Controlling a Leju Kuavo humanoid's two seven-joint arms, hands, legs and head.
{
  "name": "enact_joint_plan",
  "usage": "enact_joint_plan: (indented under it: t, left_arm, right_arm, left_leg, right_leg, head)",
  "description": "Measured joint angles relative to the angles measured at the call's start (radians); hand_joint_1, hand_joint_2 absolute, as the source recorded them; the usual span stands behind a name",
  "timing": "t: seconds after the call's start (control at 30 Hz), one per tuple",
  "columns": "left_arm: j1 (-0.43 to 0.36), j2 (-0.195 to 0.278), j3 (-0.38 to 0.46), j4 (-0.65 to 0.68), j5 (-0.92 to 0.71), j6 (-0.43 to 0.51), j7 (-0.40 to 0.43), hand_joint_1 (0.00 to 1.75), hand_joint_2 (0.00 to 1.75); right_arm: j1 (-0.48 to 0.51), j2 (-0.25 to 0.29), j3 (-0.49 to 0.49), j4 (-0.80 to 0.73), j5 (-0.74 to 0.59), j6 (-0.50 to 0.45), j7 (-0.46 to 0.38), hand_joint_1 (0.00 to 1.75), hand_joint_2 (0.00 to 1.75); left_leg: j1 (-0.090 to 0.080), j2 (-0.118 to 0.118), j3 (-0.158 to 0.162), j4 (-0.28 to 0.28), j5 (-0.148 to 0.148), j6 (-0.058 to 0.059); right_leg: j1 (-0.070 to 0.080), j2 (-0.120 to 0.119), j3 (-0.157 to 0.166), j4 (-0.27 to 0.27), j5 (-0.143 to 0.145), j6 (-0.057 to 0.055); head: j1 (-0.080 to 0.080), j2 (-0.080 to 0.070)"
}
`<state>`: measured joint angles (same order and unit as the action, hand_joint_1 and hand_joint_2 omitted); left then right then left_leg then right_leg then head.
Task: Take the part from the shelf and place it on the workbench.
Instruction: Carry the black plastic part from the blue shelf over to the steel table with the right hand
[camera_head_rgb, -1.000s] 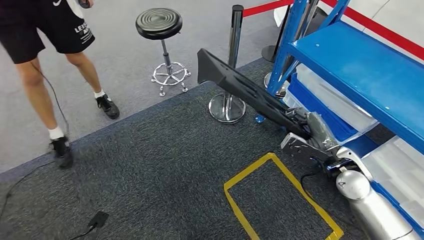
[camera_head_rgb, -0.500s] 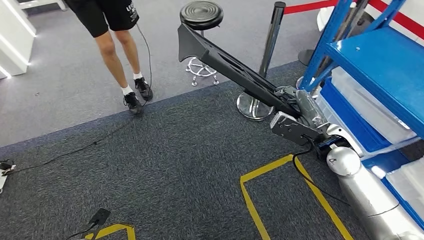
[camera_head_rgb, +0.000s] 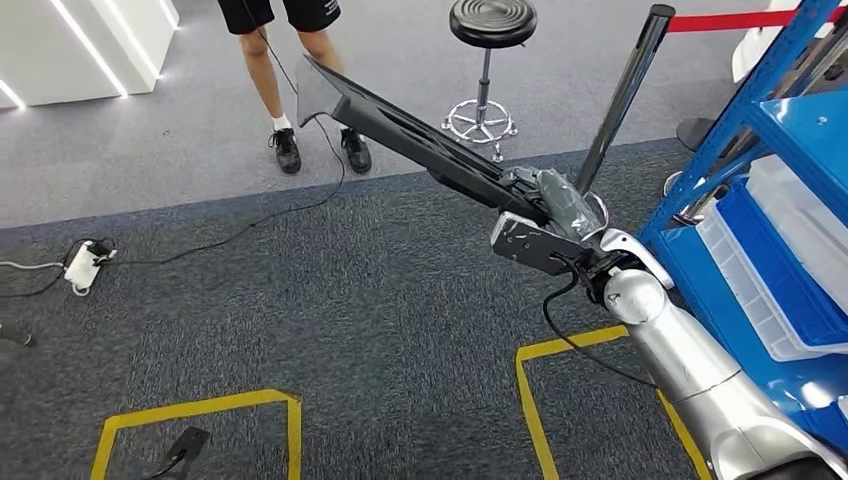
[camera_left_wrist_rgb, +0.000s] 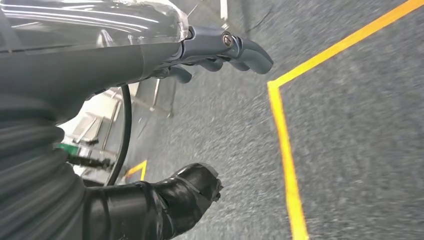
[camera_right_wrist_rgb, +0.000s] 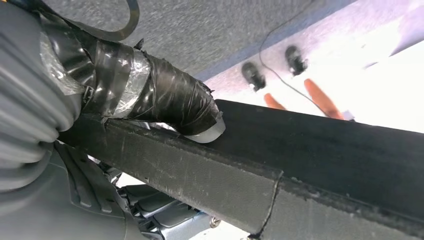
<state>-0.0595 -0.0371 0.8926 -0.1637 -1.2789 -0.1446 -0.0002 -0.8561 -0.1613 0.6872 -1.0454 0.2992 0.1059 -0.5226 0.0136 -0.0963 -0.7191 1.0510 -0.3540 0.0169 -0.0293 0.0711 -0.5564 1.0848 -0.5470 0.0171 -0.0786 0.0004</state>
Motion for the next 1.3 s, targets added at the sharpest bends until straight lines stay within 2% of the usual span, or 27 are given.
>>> enact_joint_plan:
  t: [0.03, 0.07, 0.1, 0.13, 0.2, 0.27, 0.3, 0.33, 0.4, 0.43, 0.5, 0.53, 0.6, 0.63, 0.67, 0.73, 0.8, 0.83, 0.87, 0.9, 0.97, 1.03, 1.1, 1.13, 1.17, 1.23, 1.3]
  left_arm:
    - [0.003, 0.0, 0.0, 0.0, 0.0, 0.001, 0.001, 0.0, 1.75]
    - [0.008, 0.002, 0.0, 0.0, 0.0, 0.001, 0.004, 0.0, 1.75]
    - [0.012, 0.002, 0.0, 0.0, 0.0, 0.002, 0.008, 0.0, 1.75]
    - [0.015, 0.003, 0.0, 0.0, 0.001, 0.004, 0.014, 0.0, 1.75]
    - [0.016, 0.005, 0.003, 0.0, 0.009, 0.008, 0.02, 0.0, 1.75]
    - [0.014, 0.008, 0.006, 0.0, 0.017, 0.012, 0.014, 0.0, 1.75]
    - [0.014, 0.008, 0.007, 0.0, 0.019, 0.013, 0.006, 0.0, 1.75]
    - [0.014, 0.01, 0.007, 0.0, 0.022, 0.014, -0.007, 0.0, 1.75]
    - [0.015, 0.017, 0.009, 0.0, 0.028, 0.013, -0.044, 0.0, 1.75]
    - [0.014, 0.022, 0.009, -0.001, 0.031, 0.012, -0.058, 0.0, 1.75]
    - [0.009, 0.033, 0.01, -0.002, 0.037, 0.012, -0.072, 0.0, 1.75]
    - [0.006, 0.038, 0.011, -0.003, 0.04, 0.014, -0.076, 0.0, 1.75]
    - [0.004, 0.044, 0.015, -0.004, 0.049, 0.018, -0.087, 0.0, 1.75]
    - [0.005, 0.045, 0.017, -0.004, 0.051, 0.02, -0.091, 0.0, 1.75]
    - [0.005, 0.044, 0.019, -0.004, 0.05, 0.022, -0.09, 0.0, 1.75]
    - [0.004, 0.039, 0.02, -0.004, 0.043, 0.021, -0.077, 0.0, 1.75]
    - [0.004, 0.035, 0.02, -0.004, 0.036, 0.016, -0.056, 0.0, 1.75]
    - [0.005, 0.034, 0.02, -0.003, 0.034, 0.013, -0.046, 0.0, 1.75]
    - [0.008, 0.033, 0.02, -0.003, 0.033, 0.01, -0.038, 0.0, 1.75]
    - [0.011, 0.032, 0.02, -0.003, 0.032, 0.008, -0.032, 0.0, 1.75]
    - [0.014, 0.032, 0.02, -0.003, 0.032, 0.004, -0.023, 0.0, 1.75]
    - [0.016, 0.033, 0.02, -0.003, 0.033, 0.003, -0.019, 0.0, 1.75]
    - [0.019, 0.034, 0.02, -0.003, 0.035, 0.003, -0.014, 0.0, 1.75]
    - [0.021, 0.034, 0.021, -0.003, 0.038, 0.003, -0.011, 0.0, 1.75]
    - [0.023, 0.036, 0.021, -0.003, 0.04, 0.003, -0.006, 0.0, 1.75]
    - [0.023, 0.038, 0.024, -0.003, 0.044, -0.002, 0.005, 0.0, 1.75]
    - [0.023, 0.038, 0.027, -0.003, 0.043, -0.009, 0.014, 0.0, 1.75]
  right_arm:
    - [-0.002, 0.003, 0.003, 0.005, 0.0, 0.0, -0.002, 1.75, 1.75]
    - [-0.002, 0.007, 0.005, 0.01, -0.001, 0.0, -0.004, 1.75, 1.75]
    - [-0.005, 0.011, 0.008, 0.015, -0.001, 0.0, -0.008, 1.75, 1.75]
    - [-0.01, 0.015, 0.011, 0.019, -0.001, 0.0, -0.013, 1.75, 1.75]
    - [-0.02, 0.02, 0.014, 0.023, -0.001, -0.001, -0.019, 1.75, 1.75]
    - [-0.03, 0.019, 0.014, 0.023, -0.002, 0.0, -0.021, 1.75, 1.75]
    - [-0.034, 0.018, 0.014, 0.024, -0.002, 0.0, -0.022, 1.75, 1.75]
    - [-0.035, 0.017, 0.014, 0.023, -0.002, 0.001, -0.023, 1.75, 1.75]
    - [-0.036, 0.016, 0.015, 0.023, 0.0, 0.003, -0.024, 1.75, 1.75]
    - [-0.036, 0.015, 0.015, 0.023, 0.001, 0.005, -0.025, 1.75, 1.75]
    - [-0.036, 0.01, 0.016, 0.025, 0.001, 0.01, -0.031, 1.75, 1.75]
    - [-0.036, 0.008, 0.016, 0.027, 0.002, 0.011, -0.036, 1.75, 1.75]
    - [-0.036, 0.003, 0.016, 0.031, 0.003, 0.009, -0.045, 1.75, 1.75]
    - [-0.035, -0.001, 0.016, 0.031, 0.004, 0.007, -0.047, 1.75, 1.75]
    - [-0.035, -0.007, 0.016, 0.031, 0.004, 0.005, -0.049, 1.75, 1.75]
    - [-0.034, -0.025, 0.015, 0.03, 0.003, 0.001, -0.052, 1.75, 1.75]
    - [-0.027, -0.038, 0.015, 0.029, 0.003, 0.001, -0.051, 1.75, 1.75]
    - [-0.024, -0.043, 0.015, 0.029, 0.003, 0.001, -0.05, 1.75, 1.75]
    - [-0.022, -0.048, 0.014, 0.028, 0.003, 0.001, -0.048, 1.75, 1.75]
    - [-0.021, -0.052, 0.014, 0.026, 0.003, 0.001, -0.046, 1.75, 1.75]
    - [-0.022, -0.058, 0.01, 0.018, 0.003, 0.001, -0.042, 1.75, 1.75]
    - [-0.021, -0.062, 0.008, 0.012, 0.002, 0.001, -0.04, 1.75, 1.75]
    - [-0.019, -0.064, 0.007, 0.007, 0.002, 0.001, -0.039, 1.75, 1.75]
    - [-0.018, -0.064, 0.007, 0.004, 0.002, 0.001, -0.039, 1.75, 1.75]
    - [-0.018, -0.064, 0.006, 0.001, 0.001, 0.0, -0.038, 1.75, 1.75]
    - [-0.018, -0.066, 0.005, -0.004, -0.002, 0.0, -0.038, 1.75, 1.75]
    - [-0.014, -0.067, 0.004, -0.006, -0.005, 0.001, -0.037, 1.75, 1.75]
  left_leg:
    - [0.001, -0.012, -0.009, 0.003, 0.009, -0.007]
    - [0.001, -0.023, -0.016, 0.001, 0.021, -0.014]
    - [0.001, -0.019, -0.023, 0.003, 0.022, -0.019]
    - [0.0, 0.0, -0.032, 0.015, 0.005, -0.024]
    - [0.0, 0.059, -0.056, 0.09, -0.079, -0.03]
    - [0.002, 0.087, -0.077, 0.213, -0.165, -0.035]
    - [0.003, 0.09, -0.078, 0.261, -0.181, -0.035]
    - [0.003, 0.091, -0.068, 0.287, -0.172, -0.033]
    - [-0.003, 0.102, 0.0, 0.244, -0.119, -0.02]
    - [-0.012, 0.126, 0.055, 0.181, -0.113, -0.01]
    - [-0.032, 0.175, 0.158, 0.038, -0.147, 0.009]
    - [-0.041, 0.187, 0.185, -0.011, -0.165, 0.018]
    - [-0.047, 0.171, 0.198, -0.059, -0.154, 0.035]
    - [-0.047, 0.16, 0.201, -0.075, -0.138, 0.042]
    - [-0.045, 0.149, 0.202, -0.09, -0.122, 0.047]
    - [-0.041, 0.127, 0.193, -0.099, -0.101, 0.051]
    - [-0.039, 0.098, 0.174, -0.088, -0.093, 0.052]
    - [-0.038, 0.082, 0.164, -0.078, -0.092, 0.051]
    - [-0.036, 0.066, 0.154, -0.066, -0.093, 0.049]
    - [-0.035, 0.05, 0.144, -0.052, -0.096, 0.046]
    - [-0.031, 0.024, 0.123, -0.02, -0.105, 0.037]
    - [-0.026, 0.003, 0.101, 0.002, -0.108, 0.028]
    - [-0.021, -0.015, 0.088, 0.007, -0.105, 0.021]
    - [-0.021, -0.009, 0.082, 0.013, -0.109, 0.016]
    - [-0.021, 0.009, 0.072, 0.032, -0.121, 0.01]
    - [-0.018, 0.061, 0.029, 0.123, -0.167, -0.004]
    - [-0.007, 0.084, -0.026, 0.231, -0.203, -0.014]
  right_leg:
    - [0.004, 0.003, -0.001, -0.001, -0.001, -0.006]
    - [0.004, -0.006, -0.009, 0.002, 0.005, -0.014]
    - [0.004, -0.018, -0.015, 0.001, 0.013, -0.022]
    - [0.005, -0.031, -0.024, 0.0, 0.023, -0.033]
    - [0.009, -0.057, -0.045, -0.004, 0.046, -0.051]
    - [0.018, -0.086, -0.069, -0.005, 0.065, -0.058]
    - [0.022, -0.101, -0.081, -0.006, 0.073, -0.059]
    - [0.027, -0.115, -0.094, -0.006, 0.081, -0.06]
    - [0.035, -0.141, -0.116, -0.007, 0.096, -0.062]
    - [0.037, -0.154, -0.123, -0.008, 0.104, -0.061]
    - [0.037, -0.181, -0.127, -0.013, 0.118, -0.056]
    - [0.035, -0.196, -0.126, -0.018, 0.125, -0.051]
    - [0.03, -0.215, -0.124, -0.029, 0.138, -0.04]
    - [0.027, -0.199, -0.125, -0.028, 0.136, -0.035]
    - [0.025, -0.169, -0.134, -0.01, 0.12, -0.03]
    - [0.021, -0.098, -0.172, 0.086, 0.056, -0.024]
    - [0.021, -0.074, -0.216, 0.206, 0.0, -0.018]
    - [0.02, -0.071, -0.22, 0.228, -0.003, -0.016]
    - [0.019, -0.069, -0.205, 0.214, 0.012, -0.014]
    - [0.016, -0.064, -0.173, 0.163, 0.042, -0.012]
    - [0.01, -0.027, -0.109, 0.05, 0.075, -0.014]
    - [0.012, -0.005, -0.089, 0.007, 0.072, -0.019]
    - [0.015, -0.023, -0.089, 0.0, 0.076, -0.027]
    - [0.015, -0.035, -0.086, -0.005, 0.078, -0.031]
    - [0.014, -0.047, -0.082, -0.012, 0.081, -0.037]
    - [0.014, -0.071, -0.075, -0.022, 0.084, -0.044]
    - [0.015, -0.095, -0.073, -0.025, 0.084, -0.046]
  head:
    - [-0.001, 0.0]
    - [-0.001, 0.0]
    - [-0.002, 0.0]
    - [-0.006, 0.0]
    - [-0.013, 0.0]
    - [-0.015, 0.0]
    - [-0.016, 0.0]
    - [-0.016, 0.0]
    - [-0.016, 0.0]
    - [-0.016, 0.0]
    - [-0.016, 0.0]
    - [-0.016, 0.0]
    - [-0.016, 0.0]
    - [-0.015, 0.0]
    - [-0.015, 0.0]
    - [-0.012, 0.0]
    - [-0.011, 0.0]
    - [-0.011, 0.0]
    - [-0.011, 0.0]
    - [-0.011, 0.0]
    - [-0.011, 0.0]
    - [-0.012, 0.0]
    - [-0.013, 0.0]
    - [-0.013, 0.0]
    - [-0.015, 0.0]
    - [-0.019, 0.0]
    - [-0.02, 0.0]
